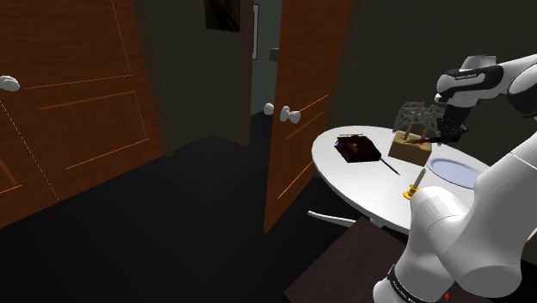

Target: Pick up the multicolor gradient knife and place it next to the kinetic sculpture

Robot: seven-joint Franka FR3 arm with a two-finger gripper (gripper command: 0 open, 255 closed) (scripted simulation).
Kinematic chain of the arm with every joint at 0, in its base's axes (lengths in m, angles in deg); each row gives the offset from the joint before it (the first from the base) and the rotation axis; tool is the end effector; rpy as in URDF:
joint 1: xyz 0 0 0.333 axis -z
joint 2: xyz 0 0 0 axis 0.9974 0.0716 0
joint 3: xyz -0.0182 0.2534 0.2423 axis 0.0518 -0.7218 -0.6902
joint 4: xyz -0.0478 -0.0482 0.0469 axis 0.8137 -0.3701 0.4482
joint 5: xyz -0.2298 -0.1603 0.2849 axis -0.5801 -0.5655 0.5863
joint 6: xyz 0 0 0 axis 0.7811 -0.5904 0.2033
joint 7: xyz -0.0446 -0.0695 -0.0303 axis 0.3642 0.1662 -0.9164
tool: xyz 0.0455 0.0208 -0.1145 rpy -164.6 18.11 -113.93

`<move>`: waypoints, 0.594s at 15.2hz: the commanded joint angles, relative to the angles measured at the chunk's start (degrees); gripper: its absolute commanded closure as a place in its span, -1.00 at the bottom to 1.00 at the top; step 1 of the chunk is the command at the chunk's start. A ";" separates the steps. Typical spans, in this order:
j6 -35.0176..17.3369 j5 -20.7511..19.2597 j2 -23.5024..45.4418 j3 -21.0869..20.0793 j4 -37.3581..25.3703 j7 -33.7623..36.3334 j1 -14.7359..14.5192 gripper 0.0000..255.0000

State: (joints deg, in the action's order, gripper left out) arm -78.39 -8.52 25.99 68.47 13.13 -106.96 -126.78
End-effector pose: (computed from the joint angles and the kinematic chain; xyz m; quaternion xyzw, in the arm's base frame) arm 0.1490 -0.6049 0.4986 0.8766 0.4761 -0.0583 0.0395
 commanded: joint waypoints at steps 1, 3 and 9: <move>-1.46 -0.39 -0.14 0.20 1.49 0.48 0.12 1.00; -2.69 -1.09 -0.62 0.76 2.56 1.03 -0.22 1.00; -6.23 -3.47 -2.33 2.82 5.40 2.85 -1.63 1.00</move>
State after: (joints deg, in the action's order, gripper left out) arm -84.09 -11.36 24.19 70.69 18.27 -104.58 -127.79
